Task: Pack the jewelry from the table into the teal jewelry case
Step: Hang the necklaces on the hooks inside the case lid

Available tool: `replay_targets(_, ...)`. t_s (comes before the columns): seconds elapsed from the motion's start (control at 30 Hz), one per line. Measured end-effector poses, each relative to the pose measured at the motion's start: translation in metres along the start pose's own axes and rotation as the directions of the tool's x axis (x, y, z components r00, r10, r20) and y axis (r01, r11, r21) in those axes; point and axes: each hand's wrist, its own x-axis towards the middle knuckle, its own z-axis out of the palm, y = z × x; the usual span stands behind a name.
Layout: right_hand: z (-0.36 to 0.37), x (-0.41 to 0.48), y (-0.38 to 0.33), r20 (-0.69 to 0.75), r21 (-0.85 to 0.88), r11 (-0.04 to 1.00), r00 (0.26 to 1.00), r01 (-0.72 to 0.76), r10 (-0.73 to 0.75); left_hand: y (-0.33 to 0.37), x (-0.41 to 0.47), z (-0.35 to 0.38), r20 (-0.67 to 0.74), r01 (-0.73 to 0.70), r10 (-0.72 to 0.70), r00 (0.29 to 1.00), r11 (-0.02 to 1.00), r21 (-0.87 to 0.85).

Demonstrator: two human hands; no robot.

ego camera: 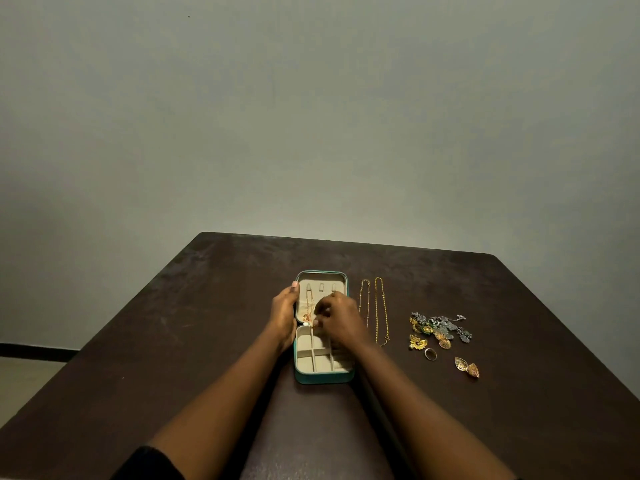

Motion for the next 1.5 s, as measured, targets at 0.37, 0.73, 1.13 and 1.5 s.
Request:
replay_targets(0.37,0.001,-0.003,0.004,0.169,-0.131,0.964,0.963,0.232,-0.209,-0.002,0.004,-0.002,0.006,0.002,-0.002,1.000,1.000,0.025)
replay_targets(0.73,0.008,-0.001,0.000,0.004,-0.155,0.974,0.986,0.166,-0.167,-0.003,0.007,-0.002,-0.001,0.013,-0.013,1.000,1.000,0.017)
replay_targets(1.13,-0.006,-0.014,0.011,-0.437,0.145,0.971,0.868,-0.190,0.235,-0.009,0.018,-0.004,-0.062,0.048,-0.032,0.998,0.957,0.288)
replay_targets(1.5,-0.024,-0.011,0.039,-0.398,0.285,0.888,0.798,-0.361,0.452,0.000,0.026,0.000,-0.193,-0.080,0.203,0.960,0.860,0.504)
